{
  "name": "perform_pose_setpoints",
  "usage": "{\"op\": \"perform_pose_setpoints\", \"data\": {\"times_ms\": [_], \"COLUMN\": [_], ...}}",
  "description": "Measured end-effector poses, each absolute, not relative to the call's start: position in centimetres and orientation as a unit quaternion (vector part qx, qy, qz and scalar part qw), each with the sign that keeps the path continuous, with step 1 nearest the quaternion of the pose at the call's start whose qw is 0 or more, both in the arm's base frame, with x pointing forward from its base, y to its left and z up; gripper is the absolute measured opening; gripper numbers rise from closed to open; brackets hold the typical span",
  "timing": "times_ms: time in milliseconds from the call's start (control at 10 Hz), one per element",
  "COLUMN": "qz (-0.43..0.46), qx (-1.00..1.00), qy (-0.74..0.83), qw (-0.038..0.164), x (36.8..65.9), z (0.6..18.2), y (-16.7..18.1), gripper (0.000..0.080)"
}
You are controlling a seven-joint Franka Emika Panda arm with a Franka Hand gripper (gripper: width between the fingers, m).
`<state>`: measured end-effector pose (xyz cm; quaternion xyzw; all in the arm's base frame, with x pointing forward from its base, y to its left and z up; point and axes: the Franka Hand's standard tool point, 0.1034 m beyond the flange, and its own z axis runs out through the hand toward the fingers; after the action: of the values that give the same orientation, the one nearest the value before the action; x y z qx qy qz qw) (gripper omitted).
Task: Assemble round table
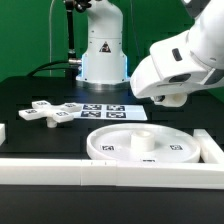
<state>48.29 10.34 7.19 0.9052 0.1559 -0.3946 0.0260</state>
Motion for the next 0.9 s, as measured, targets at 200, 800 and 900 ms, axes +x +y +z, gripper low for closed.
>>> {"op": "perform_pose_setpoints", "data": {"times_ms": [200, 800, 900], "qz": [-0.326, -0.167, -0.136], "qx": [0.929, 0.968, 0.973], "qy": [0.173, 0.187, 0.187], "qw": [0.015, 0.001, 0.001], "x": [49.7, 53.2, 53.1], "z": [6.0, 10.2, 10.2], "y": [10.2, 8.5, 8.3], "gripper": [0.0409, 0.0409, 0.0409]}}
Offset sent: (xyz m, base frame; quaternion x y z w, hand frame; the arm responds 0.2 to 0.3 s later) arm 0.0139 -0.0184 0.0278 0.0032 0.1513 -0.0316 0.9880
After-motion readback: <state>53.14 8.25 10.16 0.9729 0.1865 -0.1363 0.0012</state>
